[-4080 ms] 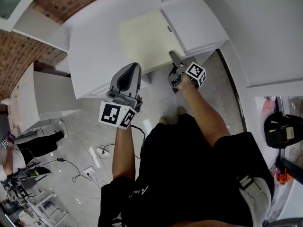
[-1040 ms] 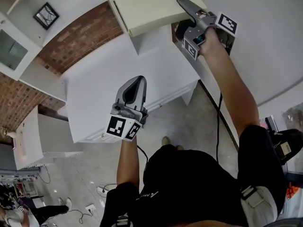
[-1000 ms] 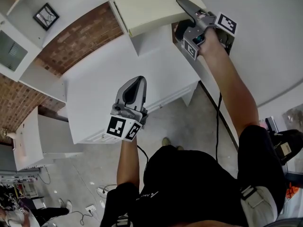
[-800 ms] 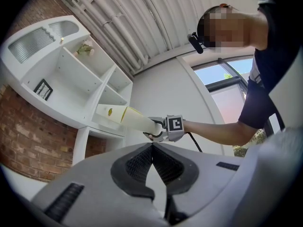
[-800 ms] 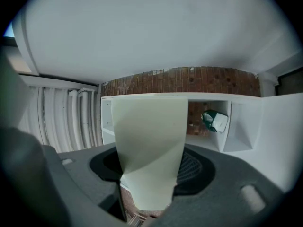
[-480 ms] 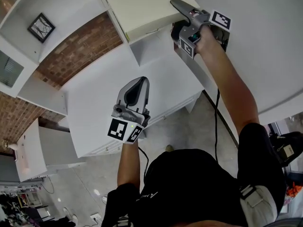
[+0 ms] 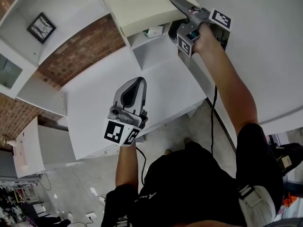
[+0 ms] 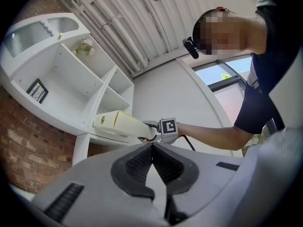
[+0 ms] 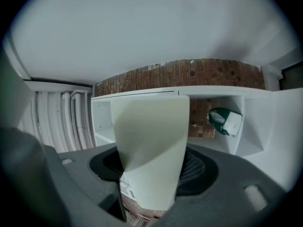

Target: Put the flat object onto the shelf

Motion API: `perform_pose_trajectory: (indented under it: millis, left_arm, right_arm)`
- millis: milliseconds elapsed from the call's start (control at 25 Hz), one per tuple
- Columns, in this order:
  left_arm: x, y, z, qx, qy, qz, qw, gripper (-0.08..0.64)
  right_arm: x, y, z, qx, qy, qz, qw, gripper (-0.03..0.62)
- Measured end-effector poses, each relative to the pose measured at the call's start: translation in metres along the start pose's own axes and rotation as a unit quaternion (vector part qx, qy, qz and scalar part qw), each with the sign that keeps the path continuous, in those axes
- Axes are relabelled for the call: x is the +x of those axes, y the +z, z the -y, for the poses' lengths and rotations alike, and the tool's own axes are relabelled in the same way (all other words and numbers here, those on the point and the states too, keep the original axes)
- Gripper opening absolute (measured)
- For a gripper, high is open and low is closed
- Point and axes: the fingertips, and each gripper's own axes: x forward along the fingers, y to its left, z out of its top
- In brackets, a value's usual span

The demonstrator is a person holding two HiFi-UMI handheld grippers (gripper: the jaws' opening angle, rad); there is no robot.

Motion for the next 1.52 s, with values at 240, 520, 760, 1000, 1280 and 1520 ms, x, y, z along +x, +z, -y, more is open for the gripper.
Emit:
perform_pose_trajectory:
  millis: [240, 520, 760, 1000, 1280, 1520]
  left_arm:
    - [0.033, -0.017, -0.003, 0.016, 0.028, 0.008, 0.9994, -0.002]
    - [0.068, -0.02, -0.002, 0.023, 0.073, 0.007, 0.997, -0.002]
    - [0.075, -0.032, -0.004, 0.024, 0.093, -0.003, 0.9954, -0.002]
    - [0.066, -0.032, -0.021, 0.023, 0.109, -0.008, 0.9938, -0.002]
    - [0.062, -0.033, -0.031, 0.02, 0.109, -0.009, 0.9938, -0.002]
    - [0.064, -0.042, -0.029, 0.017, 0.104, -0.013, 0.9944, -0.002]
  right_arm:
    - [0.02, 0.027, 0.001, -0.017, 0.053, -0.016, 0.998, 0.311]
    - [0.057, 0.046, -0.011, -0.082, 0.085, -0.074, 0.99, 0.342]
    - [0.084, 0.052, -0.006, -0.09, 0.1, -0.089, 0.987, 0.356]
    - [0.111, 0.051, -0.001, -0.092, 0.103, -0.09, 0.986, 0.357]
    - [0.124, 0.055, 0.003, -0.098, 0.108, -0.082, 0.986, 0.357]
    - [0.128, 0.055, 0.007, -0.111, 0.103, -0.096, 0.984, 0.364]
